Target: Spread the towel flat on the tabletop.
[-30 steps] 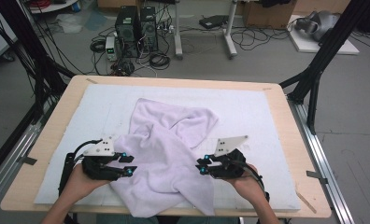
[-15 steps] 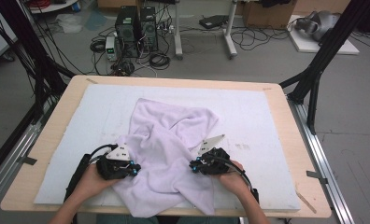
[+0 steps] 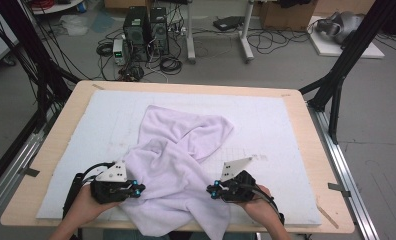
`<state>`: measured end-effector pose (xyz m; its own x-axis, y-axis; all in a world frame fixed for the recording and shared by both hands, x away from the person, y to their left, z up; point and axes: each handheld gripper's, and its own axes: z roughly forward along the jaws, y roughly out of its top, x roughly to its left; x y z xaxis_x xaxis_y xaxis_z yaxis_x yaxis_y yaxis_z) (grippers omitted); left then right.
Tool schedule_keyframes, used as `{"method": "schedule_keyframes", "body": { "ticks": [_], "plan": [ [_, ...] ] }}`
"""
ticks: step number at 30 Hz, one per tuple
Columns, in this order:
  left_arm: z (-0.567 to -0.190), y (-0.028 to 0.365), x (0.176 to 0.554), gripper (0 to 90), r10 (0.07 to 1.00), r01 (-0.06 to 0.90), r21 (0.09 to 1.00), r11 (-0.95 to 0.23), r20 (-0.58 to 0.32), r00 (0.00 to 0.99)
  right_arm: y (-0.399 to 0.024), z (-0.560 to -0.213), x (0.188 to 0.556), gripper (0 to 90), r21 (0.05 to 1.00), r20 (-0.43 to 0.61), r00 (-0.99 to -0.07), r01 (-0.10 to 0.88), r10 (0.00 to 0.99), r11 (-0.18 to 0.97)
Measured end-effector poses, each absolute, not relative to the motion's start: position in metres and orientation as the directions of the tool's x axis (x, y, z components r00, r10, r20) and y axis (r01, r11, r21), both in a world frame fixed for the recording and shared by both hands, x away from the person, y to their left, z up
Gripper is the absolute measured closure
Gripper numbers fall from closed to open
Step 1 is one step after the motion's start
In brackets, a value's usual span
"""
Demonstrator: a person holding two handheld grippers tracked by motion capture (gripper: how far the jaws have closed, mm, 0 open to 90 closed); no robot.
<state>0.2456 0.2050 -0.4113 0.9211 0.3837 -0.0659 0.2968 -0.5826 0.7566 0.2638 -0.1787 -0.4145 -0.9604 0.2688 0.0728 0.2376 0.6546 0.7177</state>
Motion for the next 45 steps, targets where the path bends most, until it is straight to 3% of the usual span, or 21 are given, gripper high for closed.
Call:
{"method": "schedule_keyframes", "body": {
  "ticks": [4,6,14,16,18,20,21,25,34,39,45],
  "plan": [
    [-0.400,0.208,0.234,86.8,0.376,0.264,0.773,-0.576,-0.036,0.926,-0.185,-0.403,0.249,84.0,0.746,0.092,-0.977,0.194,0.190,0.637],
    [-0.397,0.209,0.236,76.5,0.397,0.270,0.779,-0.566,-0.029,0.917,-0.188,-0.396,0.247,81.0,0.776,0.087,-0.978,0.187,0.191,0.603],
    [-0.418,0.203,0.264,56.5,0.451,0.322,0.716,-0.619,-0.012,0.893,-0.177,-0.408,0.283,64.9,0.748,0.070,-0.952,0.248,0.298,0.615],
    [-0.424,0.199,0.267,56.9,0.441,0.320,0.696,-0.643,-0.005,0.897,-0.168,-0.421,0.291,64.7,0.707,0.071,-0.951,0.261,0.302,0.658],
    [-0.432,0.193,0.271,67.0,0.412,0.317,0.656,-0.685,-0.010,0.911,-0.162,-0.430,0.294,65.5,0.677,0.074,-0.949,0.272,0.305,0.683],
    [-0.431,0.191,0.270,76.6,0.399,0.303,0.664,-0.684,-0.007,0.917,-0.158,-0.438,0.295,72.5,0.667,0.081,-0.950,0.275,0.301,0.692],
    [-0.431,0.189,0.269,84.1,0.392,0.300,0.666,-0.683,-0.013,0.920,-0.159,-0.438,0.294,80.1,0.676,0.107,-0.951,0.284,0.291,0.680],
    [-0.435,0.193,0.264,87.4,0.397,0.331,0.706,-0.627,-0.076,0.915,-0.161,-0.438,0.289,84.3,0.685,0.128,-0.960,0.266,0.248,0.678],
    [-0.422,0.209,0.237,87.9,0.374,0.332,0.760,-0.559,-0.125,0.919,-0.180,-0.423,0.259,84.5,0.727,0.135,-0.968,0.241,0.210,0.643],
    [-0.394,0.206,0.232,87.1,0.340,0.262,0.808,-0.528,-0.082,0.937,-0.185,-0.400,0.252,82.4,0.806,0.126,-0.976,0.207,0.180,0.555],
    [-0.404,0.207,0.252,62.1,0.427,0.302,0.792,-0.531,-0.058,0.902,-0.175,-0.400,0.276,69.1,0.804,0.096,-0.960,0.231,0.264,0.548]
  ]
}}
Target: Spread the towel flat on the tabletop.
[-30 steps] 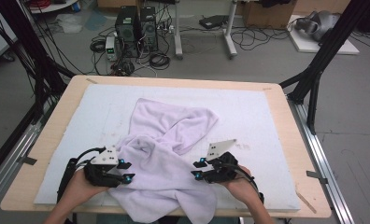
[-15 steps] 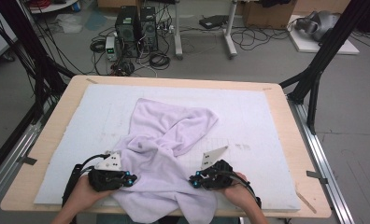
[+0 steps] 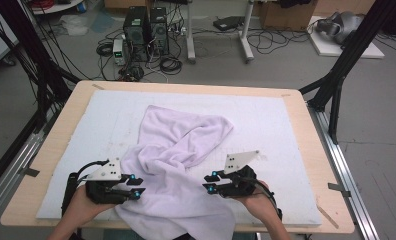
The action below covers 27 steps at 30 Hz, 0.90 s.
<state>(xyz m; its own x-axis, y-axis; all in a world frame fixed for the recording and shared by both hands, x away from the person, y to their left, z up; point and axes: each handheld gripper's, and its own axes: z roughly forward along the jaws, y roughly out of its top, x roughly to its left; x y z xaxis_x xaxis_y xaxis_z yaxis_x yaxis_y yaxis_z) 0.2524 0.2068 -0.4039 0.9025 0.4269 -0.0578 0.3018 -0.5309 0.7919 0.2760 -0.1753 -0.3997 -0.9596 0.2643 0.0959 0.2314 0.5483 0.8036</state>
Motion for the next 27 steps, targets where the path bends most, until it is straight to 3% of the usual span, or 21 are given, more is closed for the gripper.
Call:
{"method": "schedule_keyframes", "body": {
  "ticks": [2,6,8,10,11,13,24,27],
  "plan": [
    [-0.412,0.206,0.258,56.7,0.453,0.318,0.774,-0.547,-0.046,0.890,-0.168,-0.407,0.284,65.6,0.790,0.102,-0.955,0.248,0.278,0.561],
    [-0.433,0.206,0.267,55.8,0.468,0.369,0.718,-0.590,-0.068,0.881,-0.147,-0.425,0.291,62.1,0.724,0.098,-0.962,0.246,0.256,0.645],
    [-0.439,0.208,0.265,66.1,0.461,0.351,0.720,-0.599,-0.049,0.886,-0.140,-0.434,0.291,65.8,0.691,0.092,-0.964,0.242,0.250,0.681],
    [-0.439,0.212,0.264,82.7,0.459,0.360,0.722,-0.591,-0.066,0.886,-0.138,-0.440,0.290,75.5,0.685,0.106,-0.967,0.241,0.233,0.687],
    [-0.439,0.213,0.263,85.8,0.459,0.357,0.721,-0.593,-0.062,0.886,-0.139,-0.440,0.289,81.4,0.694,0.111,-0.969,0.234,0.220,0.681],
    [-0.438,0.212,0.259,87.2,0.444,0.340,0.719,-0.606,-0.049,0.895,-0.140,-0.438,0.286,84.4,0.695,0.120,-0.972,0.226,0.201,0.683],
    [-0.406,0.215,0.212,87.5,0.343,0.239,0.797,-0.555,-0.043,0.938,-0.164,-0.416,0.242,83.7,0.751,0.164,-0.980,0.196,0.109,0.630],
    [-0.398,0.216,0.215,73.3,0.357,0.238,0.808,-0.538,-0.036,0.933,-0.169,-0.405,0.241,75.7,0.767,0.146,-0.981,0.193,0.127,0.611]
  ]
}}
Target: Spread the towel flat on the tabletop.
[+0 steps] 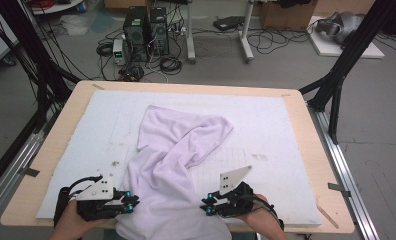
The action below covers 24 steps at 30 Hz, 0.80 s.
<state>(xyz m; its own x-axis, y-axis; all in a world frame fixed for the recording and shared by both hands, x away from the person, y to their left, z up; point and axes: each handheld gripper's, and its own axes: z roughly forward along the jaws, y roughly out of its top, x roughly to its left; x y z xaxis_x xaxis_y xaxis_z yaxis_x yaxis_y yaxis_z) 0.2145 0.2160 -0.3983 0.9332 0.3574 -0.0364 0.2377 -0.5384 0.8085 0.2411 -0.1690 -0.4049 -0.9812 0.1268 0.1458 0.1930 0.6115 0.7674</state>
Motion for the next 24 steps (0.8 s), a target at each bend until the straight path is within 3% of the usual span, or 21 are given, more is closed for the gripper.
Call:
{"method": "schedule_keyframes", "body": {
  "ticks": [4,13,20,24],
  "plan": [
    [-0.402,0.215,0.234,66.5,0.402,0.252,0.802,-0.542,-0.015,0.915,-0.168,-0.398,0.259,72.4,0.795,0.127,-0.972,0.219,0.197,0.566],
    [-0.428,0.207,0.277,62.9,0.503,0.313,0.752,-0.580,0.027,0.864,-0.138,-0.410,0.322,69.9,0.765,0.051,-0.929,0.273,0.367,0.583],
    [-0.440,0.202,0.288,68.4,0.522,0.362,0.727,-0.583,-0.006,0.853,-0.124,-0.427,0.345,70.5,0.733,0.050,-0.903,0.324,0.428,0.599],
    [-0.441,0.202,0.288,72.0,0.524,0.363,0.733,-0.575,-0.010,0.852,-0.121,-0.435,0.350,79.1,0.702,0.046,-0.898,0.341,0.438,0.625]
  ]
}}
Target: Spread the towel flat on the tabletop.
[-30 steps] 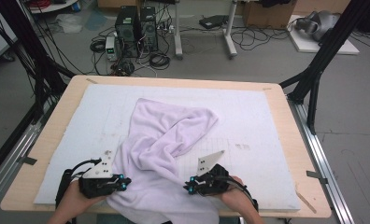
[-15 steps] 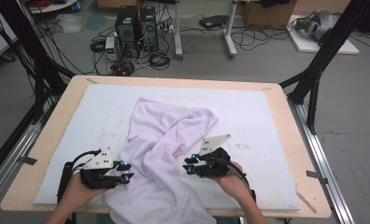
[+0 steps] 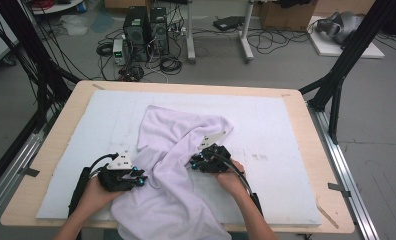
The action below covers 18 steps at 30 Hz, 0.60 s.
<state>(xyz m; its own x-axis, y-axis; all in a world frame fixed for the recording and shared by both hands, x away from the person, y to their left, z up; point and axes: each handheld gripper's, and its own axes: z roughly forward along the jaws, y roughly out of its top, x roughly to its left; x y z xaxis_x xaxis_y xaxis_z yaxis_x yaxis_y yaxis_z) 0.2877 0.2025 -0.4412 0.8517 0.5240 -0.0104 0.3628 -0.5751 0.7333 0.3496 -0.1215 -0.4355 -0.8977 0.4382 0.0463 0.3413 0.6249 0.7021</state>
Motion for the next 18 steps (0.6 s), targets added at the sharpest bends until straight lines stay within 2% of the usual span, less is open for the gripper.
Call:
{"method": "schedule_keyframes", "body": {
  "ticks": [3,6,11,18],
  "plan": [
    [-0.441,0.202,0.287,73.3,0.526,0.363,0.734,-0.574,-0.010,0.851,-0.121,-0.437,0.349,87.7,0.694,0.036,-0.905,0.328,0.424,0.641],
    [-0.441,0.203,0.287,74.6,0.524,0.364,0.734,-0.573,-0.013,0.852,-0.127,-0.435,0.349,88.3,0.694,0.070,-0.907,0.344,0.416,0.632],
    [-0.439,0.205,0.287,74.0,0.520,0.370,0.745,-0.556,-0.035,0.853,-0.141,-0.429,0.346,88.4,0.700,0.064,-0.903,0.344,0.424,0.626],
    [-0.429,0.213,0.281,67.2,0.519,0.355,0.782,-0.512,-0.047,0.853,-0.182,-0.420,0.349,88.4,0.706,0.052,-0.872,0.377,0.487,0.600]
  ]
}}
